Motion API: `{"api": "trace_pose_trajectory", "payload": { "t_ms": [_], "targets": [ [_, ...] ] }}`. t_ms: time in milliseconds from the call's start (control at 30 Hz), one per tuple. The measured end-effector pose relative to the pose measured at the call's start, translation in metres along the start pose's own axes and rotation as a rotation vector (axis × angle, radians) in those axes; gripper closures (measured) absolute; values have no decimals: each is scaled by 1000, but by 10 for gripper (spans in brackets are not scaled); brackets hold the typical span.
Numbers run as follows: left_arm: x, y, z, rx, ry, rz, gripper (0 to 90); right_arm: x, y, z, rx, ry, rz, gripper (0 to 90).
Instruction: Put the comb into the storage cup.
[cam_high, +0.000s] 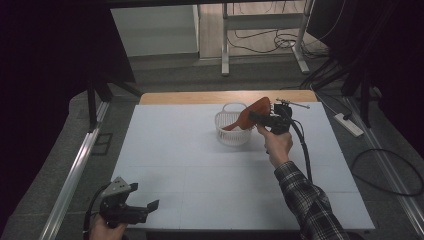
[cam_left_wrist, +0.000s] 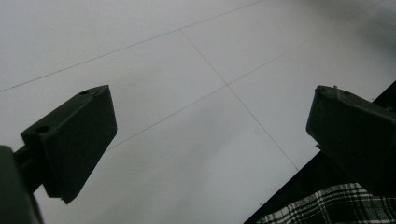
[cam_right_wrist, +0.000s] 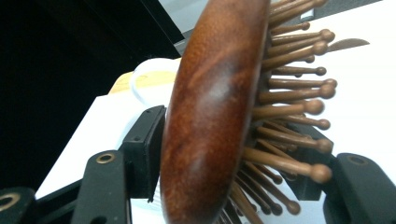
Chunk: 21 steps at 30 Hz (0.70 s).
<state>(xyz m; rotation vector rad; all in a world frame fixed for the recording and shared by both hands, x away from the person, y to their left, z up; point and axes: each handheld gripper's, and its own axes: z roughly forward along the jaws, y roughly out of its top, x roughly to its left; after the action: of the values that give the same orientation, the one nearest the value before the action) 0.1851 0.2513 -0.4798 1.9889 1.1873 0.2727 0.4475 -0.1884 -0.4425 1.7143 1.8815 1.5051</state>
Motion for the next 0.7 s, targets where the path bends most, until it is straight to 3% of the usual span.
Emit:
{"api": "trace_pose_trajectory", "payload": {
  "t_ms": [467,700],
  "targets": [
    [0,0,0,1,0,-1,23,-1,1,-1,36,-18,-63,260],
    [0,0,0,2,2,-1,23,0,1,-3,71,-26,-135,212]
  ]
}}
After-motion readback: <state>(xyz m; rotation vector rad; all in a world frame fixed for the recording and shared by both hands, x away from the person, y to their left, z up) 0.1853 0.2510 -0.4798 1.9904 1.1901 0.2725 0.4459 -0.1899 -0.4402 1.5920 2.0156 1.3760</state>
